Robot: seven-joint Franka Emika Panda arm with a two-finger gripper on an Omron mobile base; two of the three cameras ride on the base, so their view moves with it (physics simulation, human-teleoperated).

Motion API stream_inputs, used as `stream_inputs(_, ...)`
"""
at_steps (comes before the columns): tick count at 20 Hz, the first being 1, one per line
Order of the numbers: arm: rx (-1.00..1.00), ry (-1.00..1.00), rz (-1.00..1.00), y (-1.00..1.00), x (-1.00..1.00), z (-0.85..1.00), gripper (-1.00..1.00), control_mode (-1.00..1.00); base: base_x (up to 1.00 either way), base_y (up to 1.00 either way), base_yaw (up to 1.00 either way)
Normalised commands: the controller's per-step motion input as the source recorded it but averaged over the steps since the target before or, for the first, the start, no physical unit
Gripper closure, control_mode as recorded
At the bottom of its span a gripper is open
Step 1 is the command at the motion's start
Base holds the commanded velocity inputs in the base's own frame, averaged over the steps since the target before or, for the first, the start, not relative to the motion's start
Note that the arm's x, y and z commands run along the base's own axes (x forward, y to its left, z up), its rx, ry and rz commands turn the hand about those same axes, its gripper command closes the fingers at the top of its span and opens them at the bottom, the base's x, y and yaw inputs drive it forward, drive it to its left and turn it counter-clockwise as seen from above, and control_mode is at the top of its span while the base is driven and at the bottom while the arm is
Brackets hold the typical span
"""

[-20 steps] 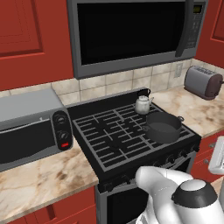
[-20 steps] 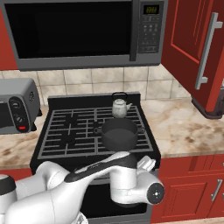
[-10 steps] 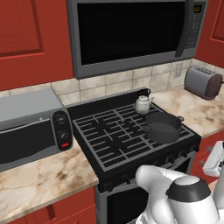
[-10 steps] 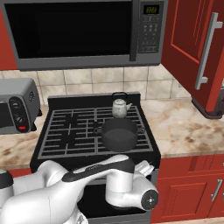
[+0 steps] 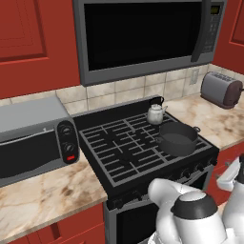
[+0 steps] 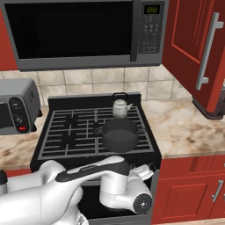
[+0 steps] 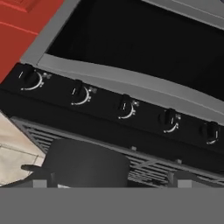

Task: Pick the kettle from the cabinet and place it on a stove burner. Then pick the pot from the counter and place it on another stove burner. Finally, turn both burners on.

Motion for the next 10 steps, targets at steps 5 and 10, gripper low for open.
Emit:
stream_inputs(5,0.07,0.00,-0.13,0.05,0.07,-0.06,-1.00,-1.00,0.00,0.00,0.00)
stream_inputs(10,0.01,0.00,-0.04,0.00,0.18,-0.08,-1.00,-1.00,0.00,0.00,0.00)
